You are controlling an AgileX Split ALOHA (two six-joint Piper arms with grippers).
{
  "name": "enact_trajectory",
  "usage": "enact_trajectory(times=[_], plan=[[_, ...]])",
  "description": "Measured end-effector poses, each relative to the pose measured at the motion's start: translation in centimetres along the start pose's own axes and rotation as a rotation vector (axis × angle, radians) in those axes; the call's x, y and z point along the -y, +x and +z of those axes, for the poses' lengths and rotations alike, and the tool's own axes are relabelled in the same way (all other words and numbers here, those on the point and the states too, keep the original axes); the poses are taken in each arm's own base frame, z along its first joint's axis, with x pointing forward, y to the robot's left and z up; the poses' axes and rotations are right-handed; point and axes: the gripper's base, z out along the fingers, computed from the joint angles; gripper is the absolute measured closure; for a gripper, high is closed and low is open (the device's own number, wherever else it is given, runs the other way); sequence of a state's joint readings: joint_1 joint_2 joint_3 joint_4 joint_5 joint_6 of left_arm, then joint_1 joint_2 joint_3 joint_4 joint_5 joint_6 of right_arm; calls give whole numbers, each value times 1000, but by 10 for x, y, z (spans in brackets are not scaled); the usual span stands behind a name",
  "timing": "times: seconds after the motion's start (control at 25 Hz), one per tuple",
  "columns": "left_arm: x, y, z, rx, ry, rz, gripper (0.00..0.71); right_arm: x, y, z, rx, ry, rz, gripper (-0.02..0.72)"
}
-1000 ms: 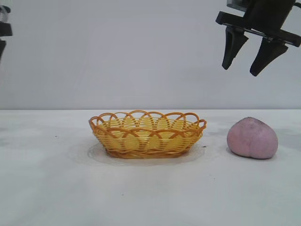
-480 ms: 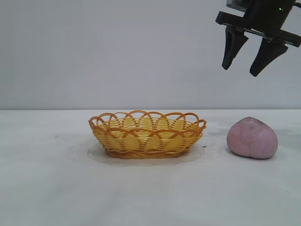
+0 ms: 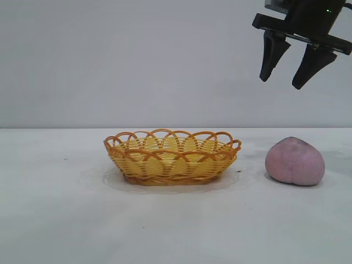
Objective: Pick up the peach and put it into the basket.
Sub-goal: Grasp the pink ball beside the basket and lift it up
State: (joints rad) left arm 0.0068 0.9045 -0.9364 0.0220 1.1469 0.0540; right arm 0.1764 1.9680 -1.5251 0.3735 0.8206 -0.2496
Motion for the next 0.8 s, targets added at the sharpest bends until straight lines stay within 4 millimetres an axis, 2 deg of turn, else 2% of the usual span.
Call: enact_trajectory(times=[0.28,0.56,0.8], plan=[[8,72,-26,68,40,-17,338,0,0,0,-1,3,-3,279],[14,125,-46,258,62,-22,338,0,0,0,-1,4,-6,279],[16,164,-46,385,57,-19,338,0,1,0,-14,0,-6,279]])
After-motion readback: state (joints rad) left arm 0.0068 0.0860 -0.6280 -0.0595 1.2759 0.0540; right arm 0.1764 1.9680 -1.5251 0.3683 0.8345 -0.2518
